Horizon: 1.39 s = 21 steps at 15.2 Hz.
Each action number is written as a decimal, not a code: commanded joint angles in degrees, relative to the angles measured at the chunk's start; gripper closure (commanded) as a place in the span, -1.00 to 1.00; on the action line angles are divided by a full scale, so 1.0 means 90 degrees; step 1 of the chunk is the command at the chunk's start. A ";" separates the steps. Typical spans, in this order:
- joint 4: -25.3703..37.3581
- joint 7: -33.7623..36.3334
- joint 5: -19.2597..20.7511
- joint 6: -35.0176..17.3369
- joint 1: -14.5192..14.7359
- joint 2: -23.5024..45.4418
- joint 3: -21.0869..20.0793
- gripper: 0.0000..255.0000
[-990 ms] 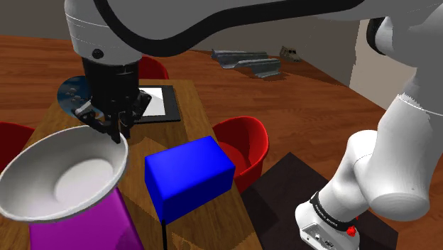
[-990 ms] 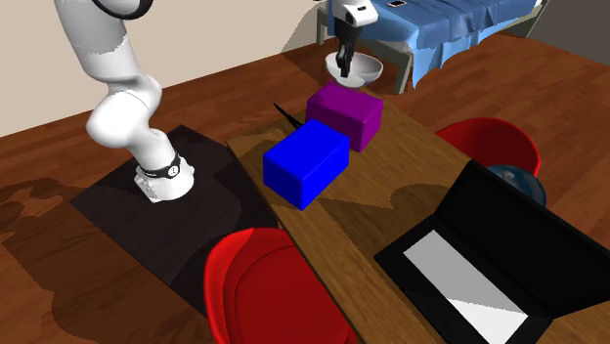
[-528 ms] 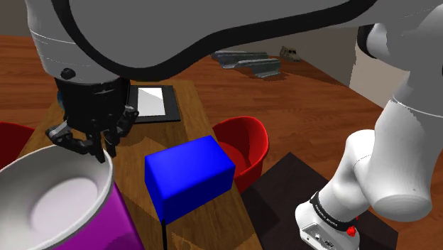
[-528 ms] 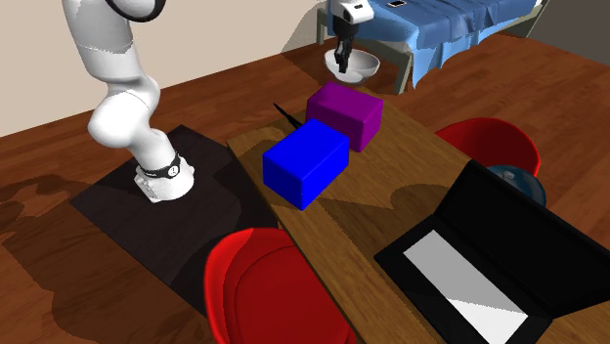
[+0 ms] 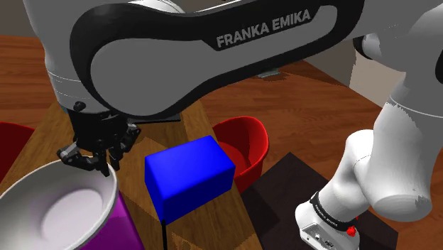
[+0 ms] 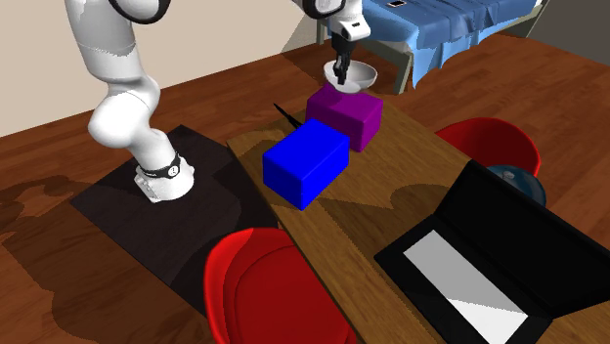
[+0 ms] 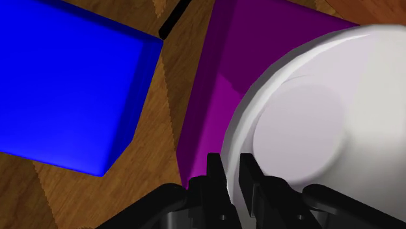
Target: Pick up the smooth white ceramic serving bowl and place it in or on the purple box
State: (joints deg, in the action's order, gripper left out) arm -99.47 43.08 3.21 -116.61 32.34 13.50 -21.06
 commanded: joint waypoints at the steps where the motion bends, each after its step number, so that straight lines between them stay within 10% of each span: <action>1: -0.0104 0.0015 0.0020 -0.0153 0.0007 0.0042 0.0004 1.00; 17: -0.0533 0.0069 0.0126 -0.0798 0.0029 0.0273 0.0039 1.00; 18: -0.0532 0.0069 0.0126 -0.0797 0.0029 0.0273 0.0039 -1.00; 21: -0.0533 0.0069 0.0126 -0.0798 0.0029 0.0272 0.0038 -1.00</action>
State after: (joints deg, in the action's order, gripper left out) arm -104.27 43.70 4.34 -123.79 32.60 15.96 -20.71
